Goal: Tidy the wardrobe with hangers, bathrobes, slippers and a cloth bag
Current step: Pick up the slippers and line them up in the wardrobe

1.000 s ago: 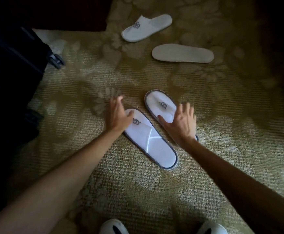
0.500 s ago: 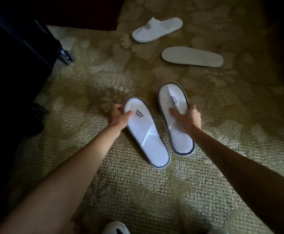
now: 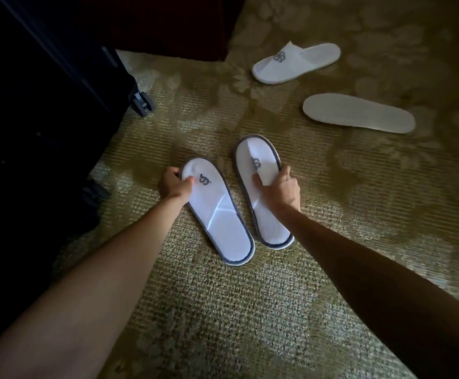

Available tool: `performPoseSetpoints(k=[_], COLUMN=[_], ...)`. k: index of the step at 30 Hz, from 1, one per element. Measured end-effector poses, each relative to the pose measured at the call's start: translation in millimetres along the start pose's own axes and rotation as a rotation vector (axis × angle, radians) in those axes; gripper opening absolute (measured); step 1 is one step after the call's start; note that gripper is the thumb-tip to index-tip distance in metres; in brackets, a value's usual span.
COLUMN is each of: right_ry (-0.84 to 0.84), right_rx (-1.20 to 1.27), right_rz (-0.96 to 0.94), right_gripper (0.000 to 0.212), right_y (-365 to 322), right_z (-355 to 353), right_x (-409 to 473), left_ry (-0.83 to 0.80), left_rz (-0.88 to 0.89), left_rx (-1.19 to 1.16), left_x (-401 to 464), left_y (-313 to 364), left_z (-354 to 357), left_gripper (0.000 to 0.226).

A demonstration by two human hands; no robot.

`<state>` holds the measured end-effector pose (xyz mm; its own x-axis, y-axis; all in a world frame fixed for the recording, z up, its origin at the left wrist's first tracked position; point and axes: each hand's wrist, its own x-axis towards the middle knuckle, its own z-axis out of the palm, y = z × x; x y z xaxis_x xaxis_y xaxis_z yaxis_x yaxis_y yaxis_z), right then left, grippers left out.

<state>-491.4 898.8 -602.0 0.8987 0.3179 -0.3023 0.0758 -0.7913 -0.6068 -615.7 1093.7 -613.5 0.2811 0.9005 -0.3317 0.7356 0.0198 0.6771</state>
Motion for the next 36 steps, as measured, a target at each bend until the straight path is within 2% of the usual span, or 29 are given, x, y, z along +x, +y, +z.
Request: performPoseSetpoints(k=[4,7,9,16,19,22,28,30,32,36], right_ry=[0.021,-0.033,-0.064,-0.227,-0.251,-0.205,-0.146,-0.144,-0.128,-0.084], right_rx=[-0.097,-0.209,-0.260,-0.267,-0.266,-0.293,-0.337,-0.349,-0.393,-0.483], right_rz=[-0.044,-0.060,-0.052,-0.041,-0.017,0.002,0.024,-0.001,-0.040,0.005], right_gripper=[0.074,0.080,0.081,0.105,0.110,0.108,0.083,0.083,0.088,0.080], right_y=[1.1,1.5,2.3,0.9,-8.5,-16.7,-15.6,-3.8,9.9,24.2], right_z=[3.5,-1.1,-7.9,-38.5,-67.1,-103.3,-167.6,-179.5,-187.3,-195.9], right_x=[3.3,7.8,10.6,19.6,24.7,36.6,55.0,62.8,76.3,116.1], left_ry=[0.006,0.006,-0.024,-0.096,-0.130,-0.203,-0.351,-0.388,-0.419,-0.448], left_rz=[0.018,0.083,0.128,0.095,0.146,0.215,0.331,0.360,0.362,0.330], left_rx=[0.092,0.312,0.375,0.303,0.310,0.331,0.306,0.310,0.298,0.248], left_x=[3.2,2.7,2.8,9.1,9.9,7.9,-11.8,-14.4,-14.2,2.0], left_y=[3.7,7.1,10.2,37.1,60.0,95.0,174.3,190.5,203.5,227.7], left_z=[4.5,0.8,-2.7,-4.7,-4.7,-3.9,17.7,35.2,55.6,96.2], left_gripper=[0.036,0.055,0.065,0.067,0.063,0.064,0.055,0.055,0.055,0.054])
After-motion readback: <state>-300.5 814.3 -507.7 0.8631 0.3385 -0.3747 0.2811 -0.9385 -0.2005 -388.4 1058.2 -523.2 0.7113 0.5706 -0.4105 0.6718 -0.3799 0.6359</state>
